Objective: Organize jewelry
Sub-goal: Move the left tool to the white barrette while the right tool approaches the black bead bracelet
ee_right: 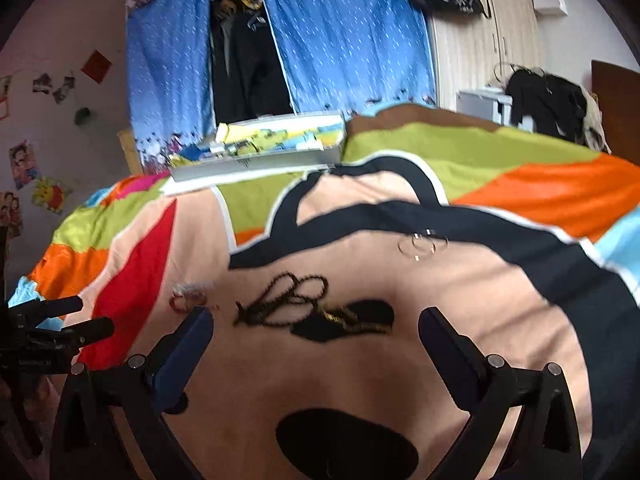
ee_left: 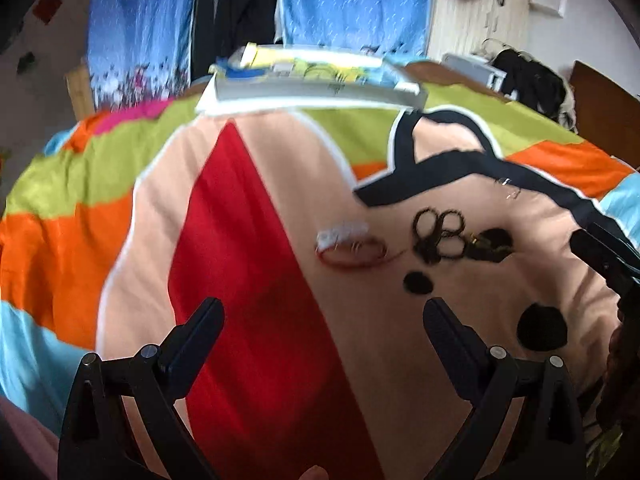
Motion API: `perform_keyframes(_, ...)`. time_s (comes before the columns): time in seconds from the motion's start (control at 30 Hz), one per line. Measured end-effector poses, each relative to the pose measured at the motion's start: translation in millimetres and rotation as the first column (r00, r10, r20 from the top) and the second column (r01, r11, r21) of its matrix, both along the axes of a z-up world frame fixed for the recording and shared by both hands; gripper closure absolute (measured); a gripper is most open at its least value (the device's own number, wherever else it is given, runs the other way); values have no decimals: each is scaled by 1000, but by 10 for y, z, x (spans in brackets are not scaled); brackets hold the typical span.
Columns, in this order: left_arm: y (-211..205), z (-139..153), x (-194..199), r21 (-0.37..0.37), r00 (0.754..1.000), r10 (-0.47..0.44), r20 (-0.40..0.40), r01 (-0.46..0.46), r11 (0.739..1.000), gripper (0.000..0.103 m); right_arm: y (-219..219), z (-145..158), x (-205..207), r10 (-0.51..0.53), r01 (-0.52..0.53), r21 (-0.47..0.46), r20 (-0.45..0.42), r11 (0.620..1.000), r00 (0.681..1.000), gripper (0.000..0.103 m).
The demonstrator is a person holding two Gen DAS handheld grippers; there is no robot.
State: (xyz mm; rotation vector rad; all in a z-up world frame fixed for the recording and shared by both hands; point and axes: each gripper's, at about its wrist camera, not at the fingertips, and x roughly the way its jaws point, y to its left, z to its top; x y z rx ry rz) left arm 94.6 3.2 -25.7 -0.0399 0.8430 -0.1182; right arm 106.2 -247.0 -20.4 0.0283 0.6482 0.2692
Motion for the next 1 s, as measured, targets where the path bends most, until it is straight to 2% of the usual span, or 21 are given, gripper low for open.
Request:
perform_keyframes(0.2,70,-76,18,-50,1000,14,-19,-15,999,6,30,-181,28,-18,17,-16,-65,1000,998,0)
perform_keyframes(0.57,136,-216,227,-59,998,32,-58,-35,998,6,151,-504,141,9,-13,-22,-183,1000,983,0)
perform_keyframes(0.87,213,-324,473,-101,996,-19,-82,10,995,6,285,-658,296,93,-94,4,-236,996,967,0)
perform_keyframes(1.0,247,-339,596,-78,997,-28,-68,23,997,6,388,-742,402,130,-137,-9,-272,990,953,0)
